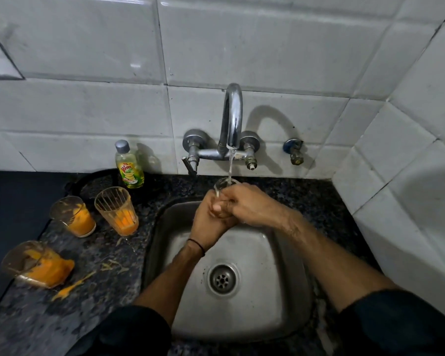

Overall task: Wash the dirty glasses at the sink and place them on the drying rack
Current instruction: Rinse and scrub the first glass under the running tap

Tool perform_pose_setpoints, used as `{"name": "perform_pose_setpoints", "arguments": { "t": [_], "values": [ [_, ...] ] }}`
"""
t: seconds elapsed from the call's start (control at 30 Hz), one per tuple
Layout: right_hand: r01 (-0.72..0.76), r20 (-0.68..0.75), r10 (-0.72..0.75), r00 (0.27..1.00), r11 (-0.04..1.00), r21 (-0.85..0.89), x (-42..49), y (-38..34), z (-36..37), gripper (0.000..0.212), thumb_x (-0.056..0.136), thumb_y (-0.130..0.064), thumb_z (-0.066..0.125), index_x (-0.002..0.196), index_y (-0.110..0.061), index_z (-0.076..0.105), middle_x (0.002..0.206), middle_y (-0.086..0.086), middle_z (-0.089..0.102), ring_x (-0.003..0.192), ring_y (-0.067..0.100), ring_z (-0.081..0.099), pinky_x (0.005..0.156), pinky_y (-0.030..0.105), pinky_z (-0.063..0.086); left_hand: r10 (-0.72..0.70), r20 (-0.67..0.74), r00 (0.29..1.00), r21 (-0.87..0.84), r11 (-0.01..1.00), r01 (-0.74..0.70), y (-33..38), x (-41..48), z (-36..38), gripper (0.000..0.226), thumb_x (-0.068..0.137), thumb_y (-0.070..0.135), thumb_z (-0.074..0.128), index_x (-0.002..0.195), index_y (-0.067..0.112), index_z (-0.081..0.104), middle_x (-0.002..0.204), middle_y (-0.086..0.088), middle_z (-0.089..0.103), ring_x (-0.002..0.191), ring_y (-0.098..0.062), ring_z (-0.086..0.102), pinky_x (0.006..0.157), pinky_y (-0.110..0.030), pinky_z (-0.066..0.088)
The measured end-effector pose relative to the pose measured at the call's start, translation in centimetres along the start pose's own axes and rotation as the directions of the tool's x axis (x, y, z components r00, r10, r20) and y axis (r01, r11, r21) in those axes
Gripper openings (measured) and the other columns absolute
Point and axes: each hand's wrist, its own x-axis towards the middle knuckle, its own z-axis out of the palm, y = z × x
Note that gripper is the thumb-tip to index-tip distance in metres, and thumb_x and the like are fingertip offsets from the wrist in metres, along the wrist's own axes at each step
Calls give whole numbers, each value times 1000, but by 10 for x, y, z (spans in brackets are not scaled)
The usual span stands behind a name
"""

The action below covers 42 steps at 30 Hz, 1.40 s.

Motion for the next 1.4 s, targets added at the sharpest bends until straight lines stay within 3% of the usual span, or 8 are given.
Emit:
{"name": "perform_pose_setpoints", "arguments": {
  "t": [0.13, 0.37, 0.57, 0.7, 0.8, 0.97, 1.2, 1.4],
  "values": [
    [80, 158, -63, 985, 992, -101, -4, -1, -14, 13, 99, -25, 58, 88, -29, 64, 92, -5, 64, 90, 13, 59, 90, 31, 40, -112, 351, 930, 27, 994, 109, 2, 16, -35, 23, 74, -20, 70, 74, -1, 58, 60, 8, 61, 56, 2, 55, 55, -14, 47],
    [-221, 30, 219, 975, 963, 157, 26, -21, 2, 34, 103, -35, 47, 88, -10, 66, 94, 7, 67, 89, 22, 63, 81, 36, 48, 64, -94, 994, 286, 957, -35, -4, 13, -7, 45, 67, 14, 87, 105, 13, 63, 92, 7, 70, 86, -3, 67, 72, -18, 56],
    [1, 272, -13, 962, 999, 43, 17, 12, -6, 24, 100, -27, 57, 119, -24, 71, 115, -3, 70, 102, 12, 63, 92, 25, 46, -161, 278, 947, 31, 987, 159, -7, 24, -41, 45, 62, 0, 82, 102, 15, 67, 84, 1, 70, 77, -16, 61, 60, -28, 51],
    [-197, 55, 191, 980, 890, 411, 27, 3, 18, 35, 101, -42, 53, 79, -21, 70, 81, -2, 70, 78, 10, 64, 84, 33, 51, -9, 29, 1000, 357, 934, -2, -15, 22, -21, 55, 57, 38, 79, 107, 19, 69, 93, 8, 74, 85, -5, 69, 74, -25, 56],
    [-229, 65, 221, 973, 900, 372, 33, -5, 18, 34, 101, -37, 54, 77, -16, 65, 78, 2, 64, 74, 14, 60, 83, 38, 50, 56, -143, 988, 350, 937, -2, -18, 10, -5, 39, 69, 21, 82, 103, 18, 64, 87, 8, 70, 81, 0, 67, 68, -19, 54],
    [57, 330, -69, 942, 997, 46, 21, 20, 12, 20, 99, -26, 59, 110, -15, 71, 107, -1, 73, 99, 13, 67, 101, 36, 48, -216, 311, 925, -31, 971, 237, -20, 11, -39, 48, 54, 13, 85, 99, 8, 68, 81, -12, 70, 71, -22, 59, 49, -23, 45],
    [-219, 49, 217, 975, 894, 390, 25, -10, 28, 38, 102, -36, 52, 80, -8, 66, 74, 4, 61, 68, 13, 57, 69, 29, 44, 49, -231, 972, 398, 916, 48, -19, -5, -4, 39, 64, 25, 82, 99, 20, 64, 86, 6, 71, 81, -10, 69, 66, -21, 51],
    [85, 226, -71, 972, 995, -51, 7, 4, 10, 14, 98, -24, 59, 106, -20, 70, 96, -13, 64, 92, 2, 55, 98, 31, 34, -54, 225, 973, 40, 998, 46, -22, 8, -38, 45, 65, -1, 83, 106, 7, 66, 91, 1, 72, 76, -7, 66, 67, -30, 53]
  ]
}}
